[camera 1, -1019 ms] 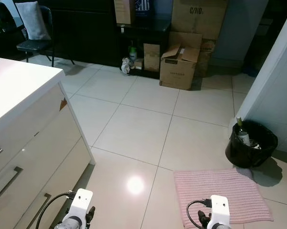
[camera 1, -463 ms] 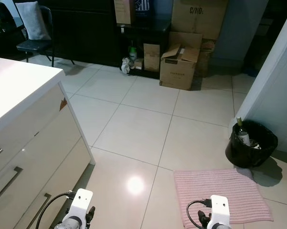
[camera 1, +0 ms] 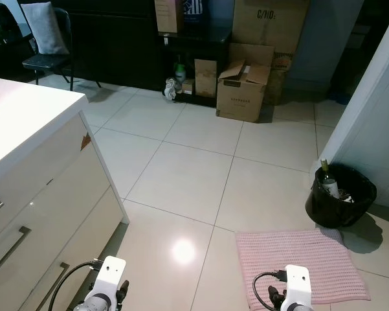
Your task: Kitchen organization
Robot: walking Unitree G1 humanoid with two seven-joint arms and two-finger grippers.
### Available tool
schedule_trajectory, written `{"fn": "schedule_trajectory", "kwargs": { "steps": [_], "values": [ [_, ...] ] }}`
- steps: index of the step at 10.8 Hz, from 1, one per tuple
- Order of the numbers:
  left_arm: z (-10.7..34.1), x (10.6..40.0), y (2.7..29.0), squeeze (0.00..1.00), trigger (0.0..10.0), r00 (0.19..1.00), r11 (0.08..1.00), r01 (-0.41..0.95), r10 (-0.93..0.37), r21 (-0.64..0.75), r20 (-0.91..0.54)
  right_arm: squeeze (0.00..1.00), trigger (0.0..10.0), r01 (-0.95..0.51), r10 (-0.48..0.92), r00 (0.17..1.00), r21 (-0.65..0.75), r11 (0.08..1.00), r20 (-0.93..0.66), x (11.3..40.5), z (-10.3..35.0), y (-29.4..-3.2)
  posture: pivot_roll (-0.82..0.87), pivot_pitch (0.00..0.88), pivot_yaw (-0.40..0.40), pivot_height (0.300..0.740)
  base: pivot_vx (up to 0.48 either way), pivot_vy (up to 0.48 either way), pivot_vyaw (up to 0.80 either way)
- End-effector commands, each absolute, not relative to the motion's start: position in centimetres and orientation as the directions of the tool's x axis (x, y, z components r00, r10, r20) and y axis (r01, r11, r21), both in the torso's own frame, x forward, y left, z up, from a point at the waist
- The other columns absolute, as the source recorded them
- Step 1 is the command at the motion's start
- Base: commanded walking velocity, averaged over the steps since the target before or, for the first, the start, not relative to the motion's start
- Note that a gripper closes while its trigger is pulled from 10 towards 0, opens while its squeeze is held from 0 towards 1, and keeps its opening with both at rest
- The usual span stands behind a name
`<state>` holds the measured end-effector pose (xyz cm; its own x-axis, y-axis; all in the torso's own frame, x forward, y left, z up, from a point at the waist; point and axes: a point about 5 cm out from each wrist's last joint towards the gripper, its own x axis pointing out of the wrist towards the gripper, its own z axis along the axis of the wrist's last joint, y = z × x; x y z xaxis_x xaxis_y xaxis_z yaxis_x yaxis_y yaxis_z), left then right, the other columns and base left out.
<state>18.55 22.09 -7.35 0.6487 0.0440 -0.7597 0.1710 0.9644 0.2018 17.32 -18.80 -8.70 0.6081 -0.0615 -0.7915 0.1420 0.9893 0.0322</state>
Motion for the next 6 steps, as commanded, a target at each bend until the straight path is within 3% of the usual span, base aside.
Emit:
{"fn": "schedule_trajectory", "kwargs": {
  "steps": [1, 6],
  "values": [
    [-7.07, 20.57, 17.53, 0.00, 10.0, 0.684, 0.997, 0.027, -0.072, -0.074, -0.726, 0.00, 10.0, 0.104, 0.018, 0.685, 0.123, 0.987, -0.728, 20.52, -7.18, -17.63, 0.15, 0.000, -0.020, 0.740, 0.000, 0.000, 0.00],
    [-7.07, 20.57, 17.53, 0.00, 10.0, 0.684, 0.997, 0.027, -0.072, -0.074, -0.726, 0.00, 10.0, 0.104, 0.018, 0.685, 0.123, 0.987, -0.728, 20.52, -7.18, -17.63, 0.15, 0.000, -0.020, 0.740, 0.000, 0.000, 0.00]
  ]
}}
